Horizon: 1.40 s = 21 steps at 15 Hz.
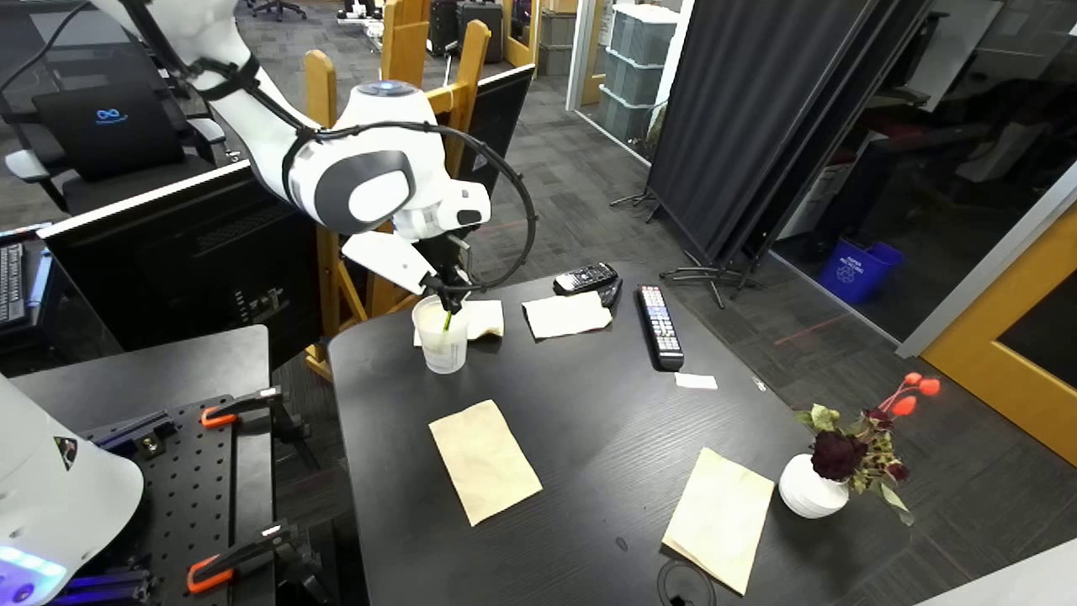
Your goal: Remove the pen from the cup and place it on the table
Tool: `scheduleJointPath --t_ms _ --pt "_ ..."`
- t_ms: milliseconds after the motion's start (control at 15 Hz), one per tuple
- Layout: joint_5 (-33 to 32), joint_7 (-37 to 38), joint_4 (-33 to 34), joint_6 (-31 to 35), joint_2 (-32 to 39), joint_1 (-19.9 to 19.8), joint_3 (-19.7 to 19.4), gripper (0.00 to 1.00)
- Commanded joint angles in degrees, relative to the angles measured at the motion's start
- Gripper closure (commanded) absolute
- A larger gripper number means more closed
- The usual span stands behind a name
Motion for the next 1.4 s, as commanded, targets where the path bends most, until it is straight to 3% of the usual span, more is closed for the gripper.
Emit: scheduleJointPath --t_ms 0,333,600,667,1067,1333 --pt "-5.05 4.91 -1.43 -2.11 -6.08 1.68 -1.72 0.97" --pt "-8.88 8.25 -2.36 -2.15 -13.33 1.49 -1.68 0.97" --pt "-7.27 8.35 -1.60 -4.53 -17.90 0.50 -1.49 0.97" --pt "-5.60 6.96 -1.16 -5.81 -18.57 -1.28 -0.07 0.97" --pt "0.74 0.74 3.40 -15.42 -16.72 -5.55 -3.25 0.97" --pt "2.17 -5.09 6.27 -17.68 -13.71 -9.15 -6.54 0.97"
